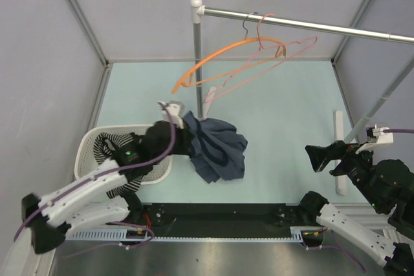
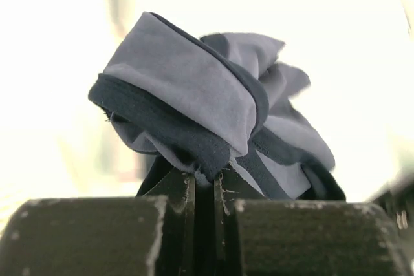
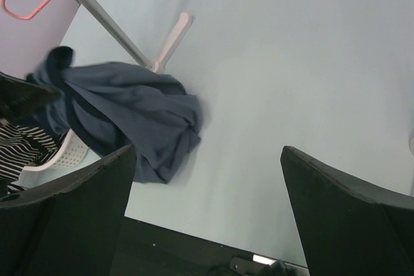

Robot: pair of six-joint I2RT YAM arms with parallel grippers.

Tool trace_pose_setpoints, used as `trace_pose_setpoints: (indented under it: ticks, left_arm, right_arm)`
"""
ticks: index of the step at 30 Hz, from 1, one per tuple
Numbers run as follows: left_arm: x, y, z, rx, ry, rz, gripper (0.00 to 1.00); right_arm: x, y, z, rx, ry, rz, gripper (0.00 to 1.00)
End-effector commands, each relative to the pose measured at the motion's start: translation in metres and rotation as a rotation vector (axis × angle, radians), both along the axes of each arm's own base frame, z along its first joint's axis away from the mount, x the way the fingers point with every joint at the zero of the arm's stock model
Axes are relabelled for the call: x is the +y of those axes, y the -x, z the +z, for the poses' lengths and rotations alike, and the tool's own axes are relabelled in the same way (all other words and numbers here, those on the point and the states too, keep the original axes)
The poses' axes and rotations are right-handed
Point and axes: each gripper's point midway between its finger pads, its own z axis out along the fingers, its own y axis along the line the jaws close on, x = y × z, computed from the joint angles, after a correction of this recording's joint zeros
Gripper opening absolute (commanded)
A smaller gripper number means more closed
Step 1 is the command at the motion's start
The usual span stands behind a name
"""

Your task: Remove the tank top from the hanger

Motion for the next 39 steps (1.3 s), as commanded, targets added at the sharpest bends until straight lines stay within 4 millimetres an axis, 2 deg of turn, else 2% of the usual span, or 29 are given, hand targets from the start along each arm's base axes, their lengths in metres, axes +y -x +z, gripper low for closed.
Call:
trace_pose_setpoints:
  ticks: [1,2,3,4,9,12,13,15,16,18,19,21,22,25,29,31,35,39]
  left_arm:
    - [0.089,-0.018,0.048,-0.058,0.015,0.243,0.00]
    - [0.108,-0.016,0.051,-0.053,-0.011,0.286,0.00]
    - [0.132,-0.022,0.063,-0.077,-0.012,0.368,0.00]
    - [0.145,-0.024,0.080,-0.108,-0.016,0.410,0.00]
    - [0.198,-0.020,0.095,-0.139,-0.135,0.560,0.00]
    - [0.233,-0.012,0.121,-0.198,-0.190,0.684,0.00]
    - [0.246,-0.007,0.142,-0.250,-0.209,0.727,0.00]
    - [0.260,-0.002,0.166,-0.308,-0.226,0.784,0.00]
    - [0.268,0.003,0.192,-0.368,-0.224,0.815,0.00]
    - [0.286,0.008,0.217,-0.415,-0.261,0.906,0.00]
    - [0.295,0.015,0.243,-0.469,-0.263,0.945,0.00]
    - [0.309,0.020,0.263,-0.502,-0.296,1.023,0.00]
    - [0.314,0.025,0.280,-0.543,-0.303,1.039,0.00]
    - [0.325,0.035,0.304,-0.581,-0.317,1.101,0.00]
    - [0.344,0.059,0.325,-0.643,-0.329,1.200,0.00]
    - [0.350,0.062,0.333,-0.665,-0.344,1.236,0.00]
    - [0.353,0.056,0.337,-0.651,-0.413,1.277,0.00]
    - [0.348,0.037,0.334,-0.638,-0.502,1.274,0.00]
  right_arm:
    - [0.003,-0.006,0.008,-0.019,-0.010,-0.011,1.00]
    - [0.004,-0.007,0.008,-0.019,-0.010,-0.011,1.00]
    - [0.004,-0.007,0.008,-0.020,-0.011,-0.009,1.00]
    - [0.005,-0.007,0.008,-0.018,-0.012,-0.008,1.00]
    - [0.005,-0.007,0.013,-0.026,-0.024,-0.004,1.00]
    - [0.003,-0.005,0.013,-0.023,-0.021,-0.007,1.00]
    - [0.003,-0.005,0.014,-0.024,-0.021,-0.009,1.00]
    - [0.003,-0.005,0.014,-0.025,-0.021,-0.010,1.00]
    - [0.003,-0.006,0.015,-0.025,-0.015,-0.009,1.00]
    - [0.005,-0.007,0.015,-0.023,-0.010,-0.004,1.00]
    - [0.007,-0.008,0.014,-0.018,-0.006,-0.001,0.99]
    - [0.010,-0.010,0.016,-0.018,0.002,0.007,1.00]
    - [0.012,-0.010,0.017,-0.018,0.003,0.013,1.00]
    - [0.013,-0.012,0.019,-0.019,0.014,0.017,1.00]
    - [0.014,-0.013,0.019,-0.020,0.017,0.015,1.00]
    - [0.015,-0.014,0.017,-0.016,0.022,0.017,0.99]
    - [0.022,-0.017,0.015,-0.007,0.030,0.029,1.00]
    - [0.023,-0.017,0.018,-0.009,0.025,0.036,1.00]
